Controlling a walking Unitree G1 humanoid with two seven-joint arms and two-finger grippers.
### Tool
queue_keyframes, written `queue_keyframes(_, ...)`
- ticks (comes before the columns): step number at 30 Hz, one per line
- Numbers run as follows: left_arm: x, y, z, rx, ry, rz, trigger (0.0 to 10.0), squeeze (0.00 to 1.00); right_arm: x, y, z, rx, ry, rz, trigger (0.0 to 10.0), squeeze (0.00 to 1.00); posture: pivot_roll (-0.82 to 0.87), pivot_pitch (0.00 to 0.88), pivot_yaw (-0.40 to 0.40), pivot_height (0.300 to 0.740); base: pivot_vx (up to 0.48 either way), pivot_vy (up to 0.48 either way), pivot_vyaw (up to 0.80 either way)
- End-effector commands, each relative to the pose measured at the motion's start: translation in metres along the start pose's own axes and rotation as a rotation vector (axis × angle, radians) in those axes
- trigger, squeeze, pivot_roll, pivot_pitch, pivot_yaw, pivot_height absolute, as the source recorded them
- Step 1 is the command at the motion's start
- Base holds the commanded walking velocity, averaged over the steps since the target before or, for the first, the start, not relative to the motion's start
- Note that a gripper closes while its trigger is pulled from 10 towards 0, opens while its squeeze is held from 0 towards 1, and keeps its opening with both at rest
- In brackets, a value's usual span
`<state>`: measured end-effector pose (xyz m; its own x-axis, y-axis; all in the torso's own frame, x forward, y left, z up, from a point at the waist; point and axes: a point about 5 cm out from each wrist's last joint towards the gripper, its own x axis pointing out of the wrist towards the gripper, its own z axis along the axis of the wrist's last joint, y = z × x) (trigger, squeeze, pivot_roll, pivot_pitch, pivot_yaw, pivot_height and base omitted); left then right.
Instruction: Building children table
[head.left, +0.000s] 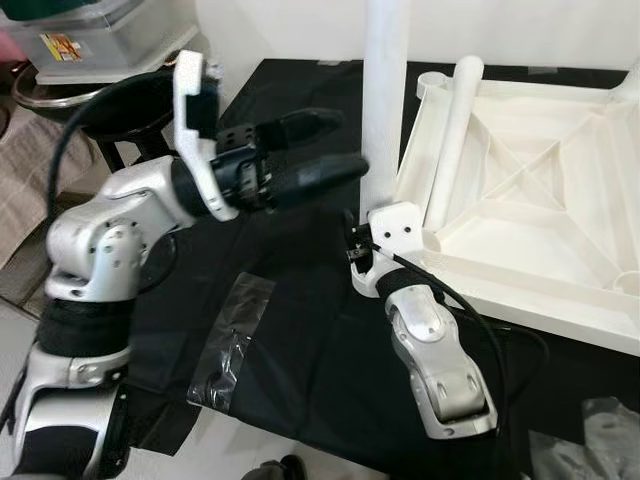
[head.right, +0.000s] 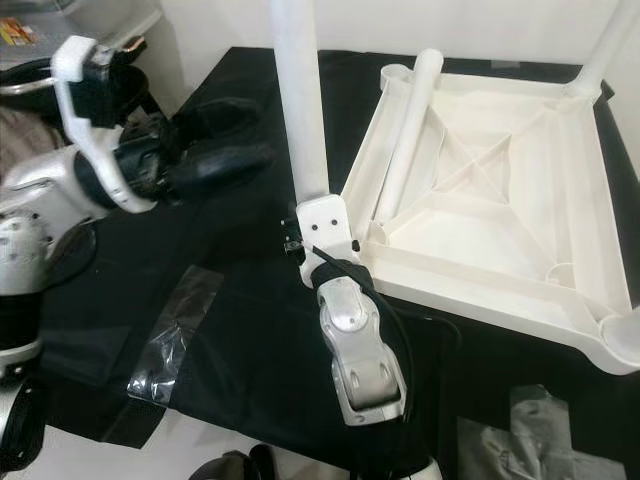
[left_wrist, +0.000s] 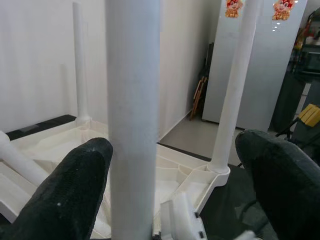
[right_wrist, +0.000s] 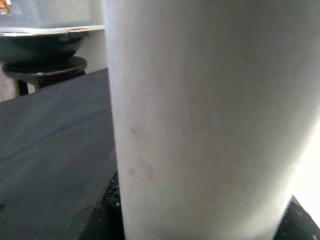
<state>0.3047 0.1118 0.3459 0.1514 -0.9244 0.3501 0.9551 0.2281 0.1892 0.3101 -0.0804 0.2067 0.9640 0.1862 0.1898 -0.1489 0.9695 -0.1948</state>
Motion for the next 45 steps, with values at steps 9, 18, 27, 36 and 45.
queue_keyframes(9,0.012,0.016,0.0,0.05,-0.005,0.069,10.0,1.0,0.001,0.013,-0.007,0.013,0.028,0.061,10.0,0.0,0.04,0.172,0.103,0.74,0.0,0.0,0.0)
queue_keyframes(18,0.032,0.017,0.0,0.039,0.026,0.016,10.0,0.0,0.002,0.018,-0.004,0.026,0.012,0.088,10.0,0.0,0.04,0.161,0.109,0.74,0.0,0.0,0.0)
queue_keyframes(27,0.047,0.01,-0.002,0.022,0.054,-0.099,0.0,0.0,0.003,0.021,-0.002,0.016,-0.002,0.121,10.0,0.0,0.04,0.159,0.113,0.74,0.0,0.0,0.0)
queue_keyframes(36,0.047,0.009,0.001,0.039,0.078,-0.114,0.0,0.0,0.019,-0.01,0.03,0.005,-0.172,0.308,10.0,1.0,0.04,0.161,0.107,0.74,0.0,0.0,0.0)
queue_keyframes(45,0.045,0.01,0.004,0.048,0.079,-0.119,0.0,0.0,0.034,-0.051,0.056,-0.038,-0.15,0.676,10.0,1.0,0.04,0.163,0.104,0.74,0.0,0.0,0.0)
